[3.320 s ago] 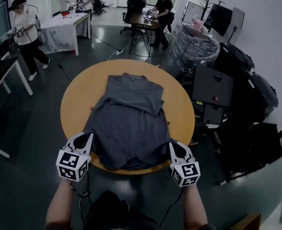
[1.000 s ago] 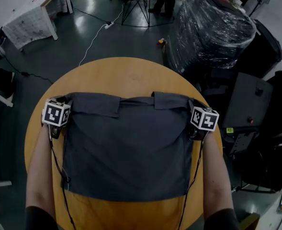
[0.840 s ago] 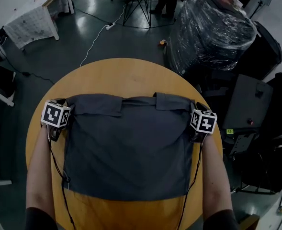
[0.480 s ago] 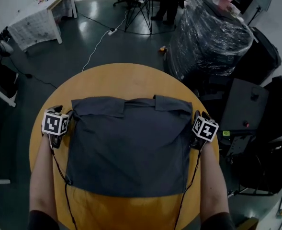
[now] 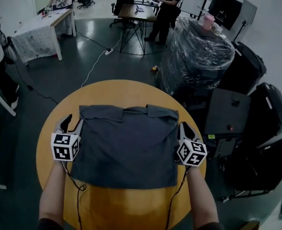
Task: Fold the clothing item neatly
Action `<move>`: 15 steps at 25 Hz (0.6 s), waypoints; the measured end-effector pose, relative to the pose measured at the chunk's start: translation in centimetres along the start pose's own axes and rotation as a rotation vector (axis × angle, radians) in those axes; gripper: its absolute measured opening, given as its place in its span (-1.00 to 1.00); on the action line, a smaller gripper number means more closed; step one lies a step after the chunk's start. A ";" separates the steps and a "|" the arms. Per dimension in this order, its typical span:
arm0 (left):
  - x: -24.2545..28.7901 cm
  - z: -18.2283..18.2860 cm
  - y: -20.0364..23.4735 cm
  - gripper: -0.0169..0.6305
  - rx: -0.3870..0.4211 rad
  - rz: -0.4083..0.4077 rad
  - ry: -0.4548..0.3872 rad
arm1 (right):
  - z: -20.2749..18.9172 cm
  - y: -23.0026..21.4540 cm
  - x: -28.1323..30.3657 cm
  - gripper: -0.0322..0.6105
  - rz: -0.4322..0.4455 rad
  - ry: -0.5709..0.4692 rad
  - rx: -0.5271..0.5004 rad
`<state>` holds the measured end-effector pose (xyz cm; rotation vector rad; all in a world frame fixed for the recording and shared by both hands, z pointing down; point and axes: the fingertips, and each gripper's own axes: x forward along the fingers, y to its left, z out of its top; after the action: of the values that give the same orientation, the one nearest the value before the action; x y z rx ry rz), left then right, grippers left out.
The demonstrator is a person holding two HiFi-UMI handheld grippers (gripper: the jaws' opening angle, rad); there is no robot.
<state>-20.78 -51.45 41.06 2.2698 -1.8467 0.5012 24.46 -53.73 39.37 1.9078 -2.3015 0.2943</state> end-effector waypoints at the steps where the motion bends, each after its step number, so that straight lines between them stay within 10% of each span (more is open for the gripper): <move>1: -1.3 1.4 -1.2 -0.31 -0.010 -0.024 -0.045 | 1.2 1.9 -1.3 -0.82 0.030 -0.029 -0.017; 9: -13.0 9.3 -10.0 -0.79 -0.091 -0.180 -0.348 | 8.6 14.7 -13.2 -0.93 0.188 -0.254 -0.087; 15: -21.2 10.1 -16.5 -0.92 -0.003 -0.308 -0.472 | 9.2 20.2 -20.9 -0.93 0.196 -0.314 -0.039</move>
<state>-6.96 -31.89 25.20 2.7786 -1.6059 -0.0963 8.70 -32.38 24.41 1.8238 -2.6771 -0.0347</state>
